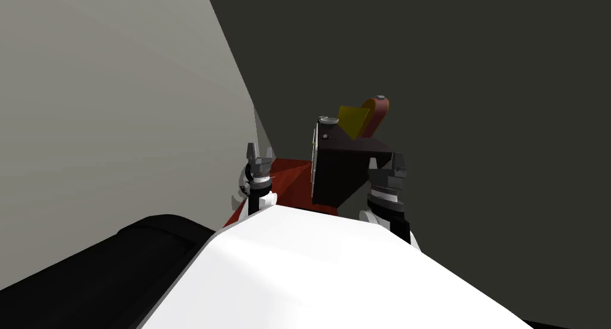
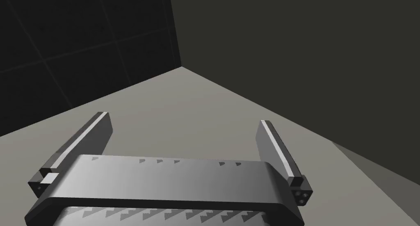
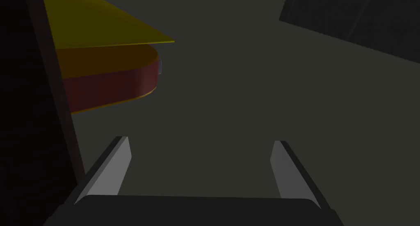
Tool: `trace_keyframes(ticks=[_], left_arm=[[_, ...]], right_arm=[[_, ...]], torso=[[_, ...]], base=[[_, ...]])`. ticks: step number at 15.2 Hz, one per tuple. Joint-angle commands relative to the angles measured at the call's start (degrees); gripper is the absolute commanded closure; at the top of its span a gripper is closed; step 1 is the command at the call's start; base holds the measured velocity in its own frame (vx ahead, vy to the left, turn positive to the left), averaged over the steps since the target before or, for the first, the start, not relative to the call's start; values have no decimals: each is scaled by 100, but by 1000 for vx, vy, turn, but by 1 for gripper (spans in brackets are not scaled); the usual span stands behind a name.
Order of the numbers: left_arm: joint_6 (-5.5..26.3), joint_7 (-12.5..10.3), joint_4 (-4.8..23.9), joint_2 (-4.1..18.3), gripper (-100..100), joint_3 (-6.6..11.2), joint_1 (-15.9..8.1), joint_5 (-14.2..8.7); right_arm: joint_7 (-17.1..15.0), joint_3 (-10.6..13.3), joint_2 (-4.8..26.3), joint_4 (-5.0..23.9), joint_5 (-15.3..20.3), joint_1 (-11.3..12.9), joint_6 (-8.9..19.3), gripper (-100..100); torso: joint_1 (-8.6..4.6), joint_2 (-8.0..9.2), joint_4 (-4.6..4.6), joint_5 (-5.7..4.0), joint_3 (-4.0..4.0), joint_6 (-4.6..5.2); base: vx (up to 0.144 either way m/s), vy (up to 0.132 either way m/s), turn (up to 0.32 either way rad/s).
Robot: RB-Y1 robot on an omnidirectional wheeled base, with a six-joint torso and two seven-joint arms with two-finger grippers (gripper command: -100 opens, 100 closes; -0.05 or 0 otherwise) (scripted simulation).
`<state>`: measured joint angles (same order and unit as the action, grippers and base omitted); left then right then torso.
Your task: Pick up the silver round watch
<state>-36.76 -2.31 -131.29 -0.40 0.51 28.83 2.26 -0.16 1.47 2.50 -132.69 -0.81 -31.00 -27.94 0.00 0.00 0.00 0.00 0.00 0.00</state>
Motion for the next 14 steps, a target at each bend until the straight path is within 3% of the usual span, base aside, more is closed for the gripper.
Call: trace_keyframes(ticks=[1, 4, 8, 9, 10, 11, 12, 14], left_arm=[[0, 0, 0, 0, 0, 0, 0, 0], [0, 0, 0, -1, 0, -1, 0, 0], [0, 0, 0, -2, 0, -2, 0, 0], [0, 0, 0, -2, 0, -2, 0, 0], [0, 0, 0, -2, 0, -2, 0, 0], [0, 0, 0, -2, 0, -2, 0, 0], [0, 0, 0, -2, 0, -1, 0, 0], [0, 0, 0, -2, 0, -1, 1, 0]], right_arm=[[179, -94, 180, 149, 44, -146, -68, -100], [445, -234, 369, 371, 109, -362, -171, -100], [992, -542, 700, 859, 251, -841, -404, -100], [1034, -542, 700, 859, 251, -841, -404, -100], [1212, -668, 821, 1027, 309, -1037, -501, -100], [1275, -668, 821, 1058, 309, -1037, -501, -100], [1430, -804, 948, 1274, 371, -1250, -608, -100], [1536, -804, 948, 1274, 371, -1250, -608, -100]], torso=[[0, 0, 0, 0, 0, 0], [51, -3, -1, 10, -1, 2], [72, -10, -2, 16, -6, 1], [70, -9, -3, 16, -5, 1], [70, -9, -2, 15, -5, 0], [73, -9, -3, 16, -6, 2], [69, -12, -3, 15, -7, 1], [67, -17, -4, 15, -9, 1]], base=[[7, 47, -2], [17, 149, -23], [26, 168, -18], [25, 161, -14], [31, 176, -11], [37, 155, -24], [44, 159, -19], [45, 133, -16]])
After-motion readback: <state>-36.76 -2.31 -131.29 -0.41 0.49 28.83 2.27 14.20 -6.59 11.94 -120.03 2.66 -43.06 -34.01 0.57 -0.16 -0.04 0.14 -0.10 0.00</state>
